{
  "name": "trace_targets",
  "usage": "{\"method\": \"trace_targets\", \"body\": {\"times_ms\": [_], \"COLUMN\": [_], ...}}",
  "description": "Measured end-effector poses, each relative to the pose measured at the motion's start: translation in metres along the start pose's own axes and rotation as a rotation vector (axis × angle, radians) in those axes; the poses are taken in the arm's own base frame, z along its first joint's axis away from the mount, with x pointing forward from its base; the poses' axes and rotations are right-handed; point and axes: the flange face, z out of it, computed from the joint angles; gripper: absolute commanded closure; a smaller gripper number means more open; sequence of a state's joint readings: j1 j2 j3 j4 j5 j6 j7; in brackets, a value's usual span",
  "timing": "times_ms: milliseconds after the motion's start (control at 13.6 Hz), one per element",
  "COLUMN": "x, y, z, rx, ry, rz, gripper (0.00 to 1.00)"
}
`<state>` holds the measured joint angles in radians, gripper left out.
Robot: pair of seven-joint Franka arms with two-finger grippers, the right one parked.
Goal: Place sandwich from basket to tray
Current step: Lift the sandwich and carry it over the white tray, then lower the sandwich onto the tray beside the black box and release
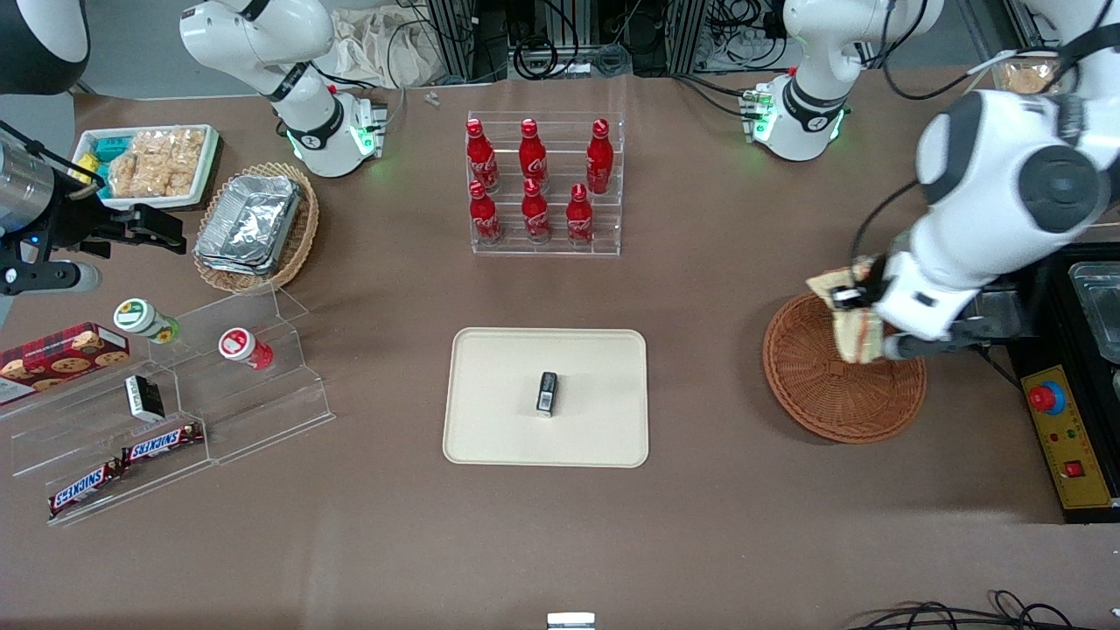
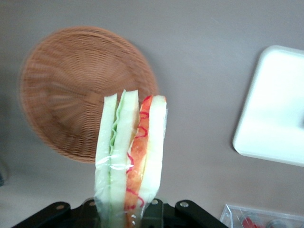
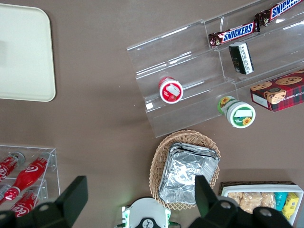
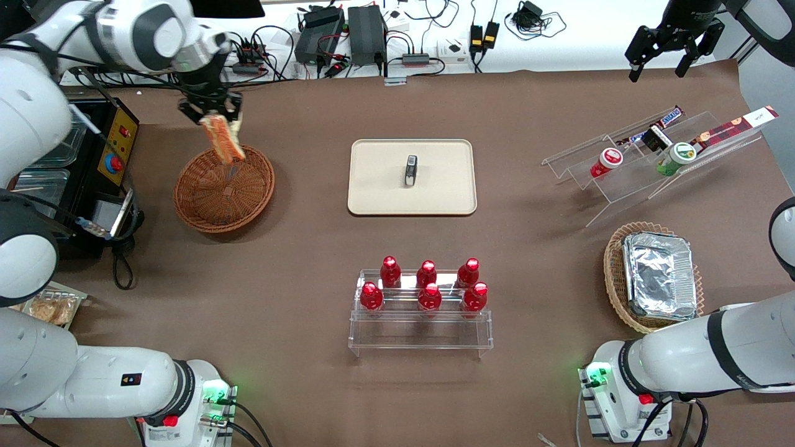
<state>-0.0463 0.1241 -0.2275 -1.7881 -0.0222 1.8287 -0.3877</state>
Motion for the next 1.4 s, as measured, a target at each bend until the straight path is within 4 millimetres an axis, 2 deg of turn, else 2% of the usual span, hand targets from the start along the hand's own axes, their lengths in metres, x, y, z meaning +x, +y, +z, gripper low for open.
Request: {"method": "trace_targets", "body": {"times_ms": [221,368,516,663,811,884,1032,1105,1179,1253,1400], "x": [-0.009,-0.016,-0.015,-0.007,0.002,0.007,0.011,0.009,0.007,0.006,0.007], "y": [0.094,0.155,0.200,0.228,0.242,0.246,0.250,0.252,0.254,0.256,0.257], "z": [0.035,0.079,0.135,0.192,0.234,0.245,0.253,0.255,0.258,0.259,0.260], "rx": [-0.042,-0.042,-0.011,0.040,0.054,0.031,0.001,0.000,0.000,0.000,-0.004], "ry": [0.005,0.012,0.035,0.060,0.077,0.095,0.113,0.112,0.110,0.109,0.126], "rz": [0.161,0.226,0.233,0.240,0.213,0.206,0.199,0.197,0.195,0.195,0.204], "gripper": [1.00,1.00,1.00,1.00,1.00,1.00,1.00,0.65,0.16,0.00,0.00]}}
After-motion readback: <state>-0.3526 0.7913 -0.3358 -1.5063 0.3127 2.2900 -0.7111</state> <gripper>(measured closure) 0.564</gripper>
